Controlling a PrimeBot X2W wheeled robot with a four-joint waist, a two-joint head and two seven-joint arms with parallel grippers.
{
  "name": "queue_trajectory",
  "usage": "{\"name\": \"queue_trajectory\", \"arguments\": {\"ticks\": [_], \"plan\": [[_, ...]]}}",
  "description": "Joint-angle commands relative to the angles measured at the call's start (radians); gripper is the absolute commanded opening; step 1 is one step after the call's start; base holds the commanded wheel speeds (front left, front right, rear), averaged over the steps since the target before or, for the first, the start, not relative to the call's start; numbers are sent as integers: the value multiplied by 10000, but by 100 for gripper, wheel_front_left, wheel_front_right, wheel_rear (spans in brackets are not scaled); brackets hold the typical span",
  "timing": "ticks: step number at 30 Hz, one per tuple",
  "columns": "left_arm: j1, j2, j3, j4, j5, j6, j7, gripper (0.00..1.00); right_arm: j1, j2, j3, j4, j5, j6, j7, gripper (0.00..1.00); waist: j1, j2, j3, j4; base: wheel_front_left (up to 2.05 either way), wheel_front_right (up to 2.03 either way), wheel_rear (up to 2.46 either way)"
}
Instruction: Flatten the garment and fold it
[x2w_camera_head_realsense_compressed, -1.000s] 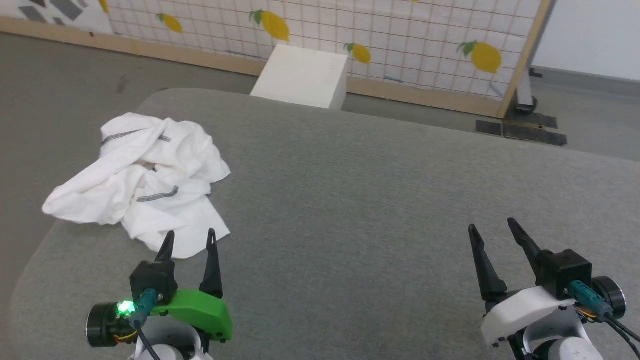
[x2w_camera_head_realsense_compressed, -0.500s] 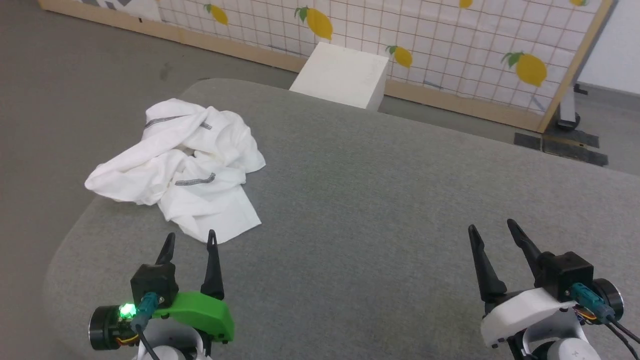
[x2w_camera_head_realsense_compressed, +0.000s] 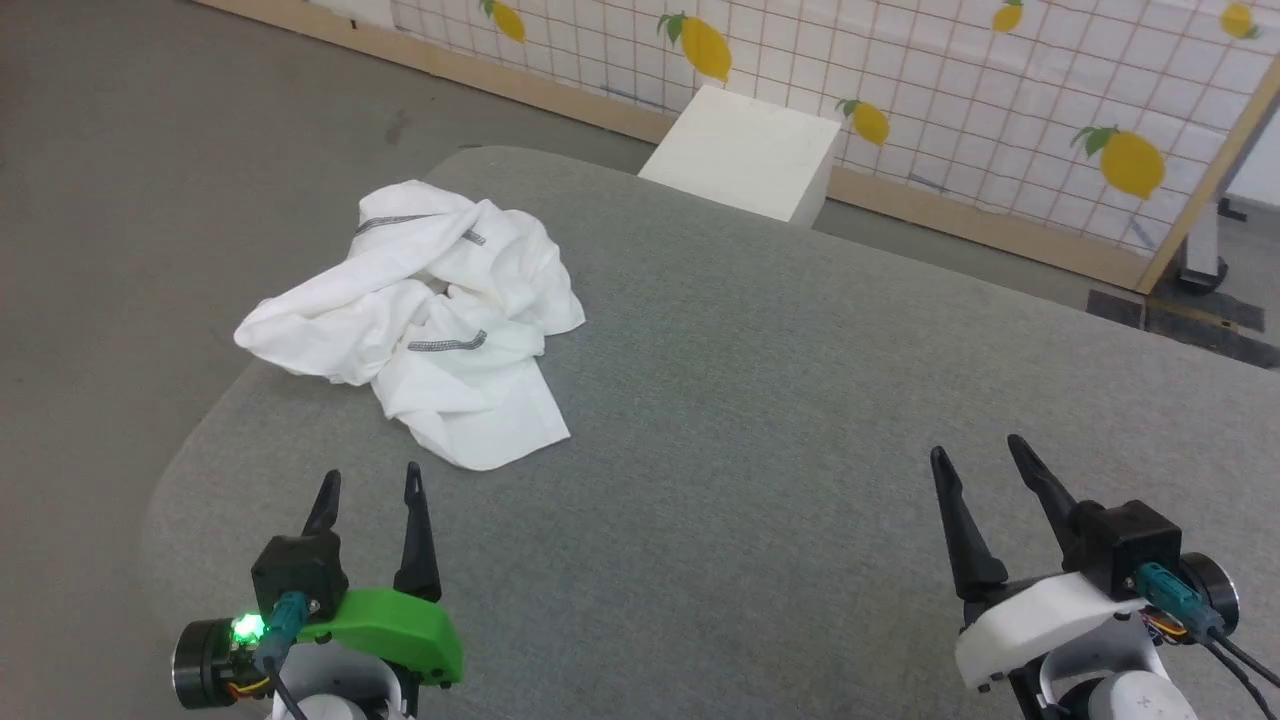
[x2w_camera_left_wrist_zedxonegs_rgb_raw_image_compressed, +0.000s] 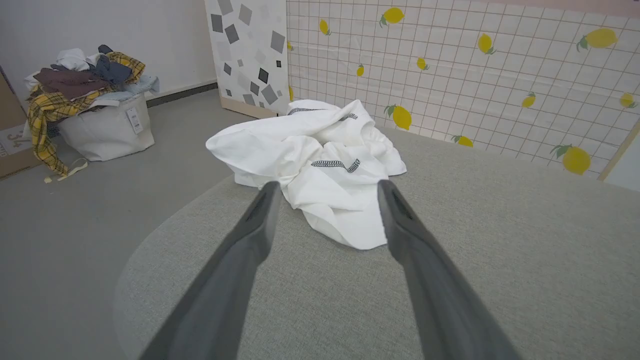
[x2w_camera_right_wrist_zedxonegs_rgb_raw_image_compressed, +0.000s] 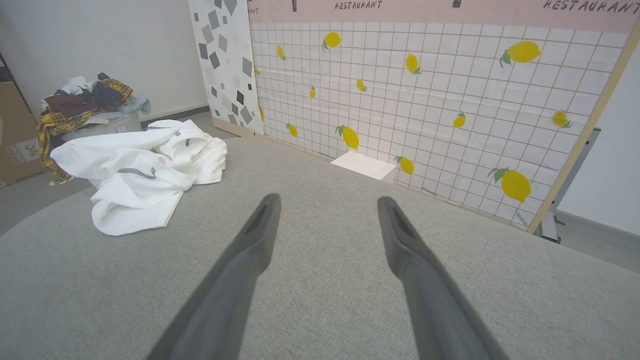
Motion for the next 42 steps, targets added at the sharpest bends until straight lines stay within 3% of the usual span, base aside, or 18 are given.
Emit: {"name": "queue_trajectory", "arguments": {"ticks": [1,42], "plan": [[-172,59,-38,59,-83,103,-152,100,-186,17,30,53,3,-10,-82,100,0,0,17,190,0,0,0],[-336,280,-324,745,-853,736,-994,100,-417,27,143,577,346,-15,-594,100,0,0,-26,2038,0,0,0]]}}
